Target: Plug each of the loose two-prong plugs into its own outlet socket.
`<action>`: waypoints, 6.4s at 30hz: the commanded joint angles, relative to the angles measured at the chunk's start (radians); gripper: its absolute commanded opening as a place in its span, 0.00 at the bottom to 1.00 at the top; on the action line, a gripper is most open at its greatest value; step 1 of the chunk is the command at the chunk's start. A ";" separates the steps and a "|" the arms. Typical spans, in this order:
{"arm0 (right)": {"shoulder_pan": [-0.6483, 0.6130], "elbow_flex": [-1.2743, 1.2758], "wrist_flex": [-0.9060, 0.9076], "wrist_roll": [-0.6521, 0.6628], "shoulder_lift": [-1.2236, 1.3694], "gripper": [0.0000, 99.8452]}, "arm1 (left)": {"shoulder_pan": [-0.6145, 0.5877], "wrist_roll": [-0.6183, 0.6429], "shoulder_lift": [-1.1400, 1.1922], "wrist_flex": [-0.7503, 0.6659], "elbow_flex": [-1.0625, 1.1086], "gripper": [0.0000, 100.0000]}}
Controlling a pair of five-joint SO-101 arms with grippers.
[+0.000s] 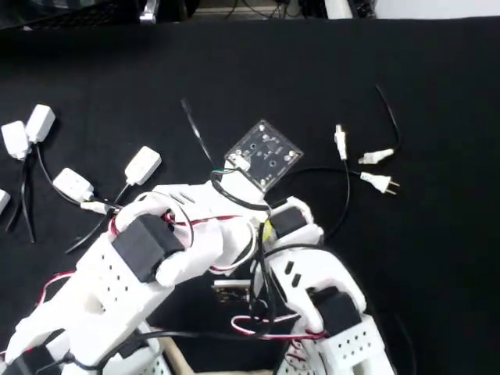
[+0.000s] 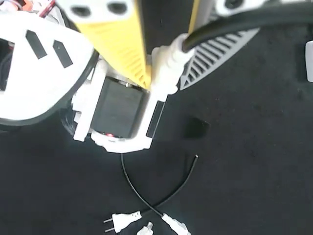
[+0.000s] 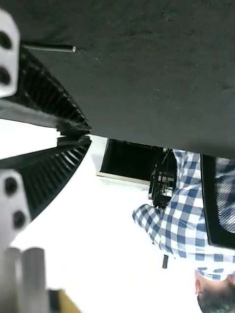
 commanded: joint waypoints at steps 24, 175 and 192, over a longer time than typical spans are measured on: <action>-0.161 -0.002 0.262 -0.112 -0.048 0.01 | -0.108 -0.005 0.009 -0.087 0.004 0.03; 0.041 -0.005 0.635 -1.097 -0.094 0.01 | -0.969 0.660 1.556 0.213 -1.319 0.03; 0.041 -0.005 0.634 -1.097 -0.094 0.01 | -0.997 0.667 1.554 0.247 -1.412 0.03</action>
